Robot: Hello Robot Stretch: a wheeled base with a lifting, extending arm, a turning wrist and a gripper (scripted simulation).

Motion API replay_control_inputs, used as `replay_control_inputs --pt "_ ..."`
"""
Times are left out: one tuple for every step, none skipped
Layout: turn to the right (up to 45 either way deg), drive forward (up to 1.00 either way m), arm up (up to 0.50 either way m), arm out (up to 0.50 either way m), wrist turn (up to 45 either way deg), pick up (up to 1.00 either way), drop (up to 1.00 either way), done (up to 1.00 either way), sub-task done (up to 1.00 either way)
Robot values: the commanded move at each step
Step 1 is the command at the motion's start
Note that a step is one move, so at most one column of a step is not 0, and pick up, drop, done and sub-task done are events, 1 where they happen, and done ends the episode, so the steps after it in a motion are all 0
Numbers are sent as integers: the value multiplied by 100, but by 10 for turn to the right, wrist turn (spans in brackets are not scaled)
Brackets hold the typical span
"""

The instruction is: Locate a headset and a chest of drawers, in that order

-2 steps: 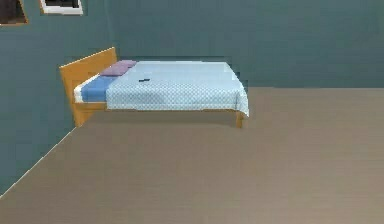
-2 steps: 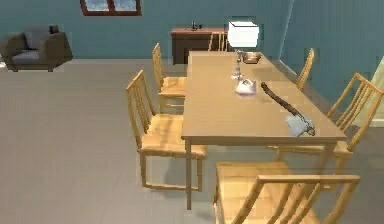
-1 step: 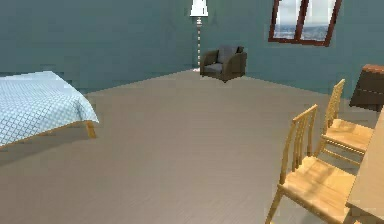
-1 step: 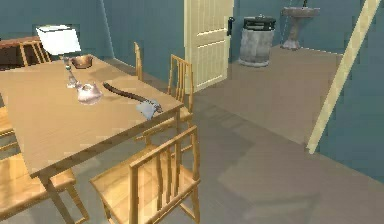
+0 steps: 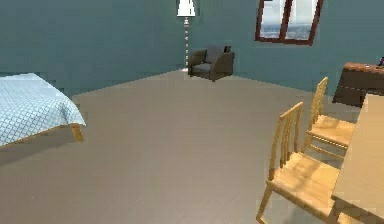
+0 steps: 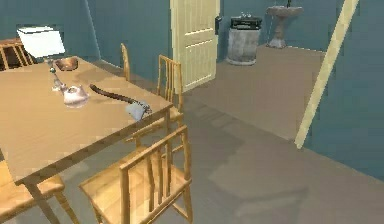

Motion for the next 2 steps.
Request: replay_control_inputs --pt "0 100 0 0 0 0 0 0 0" --pt "30 0 0 0 0 0 0 0 0"
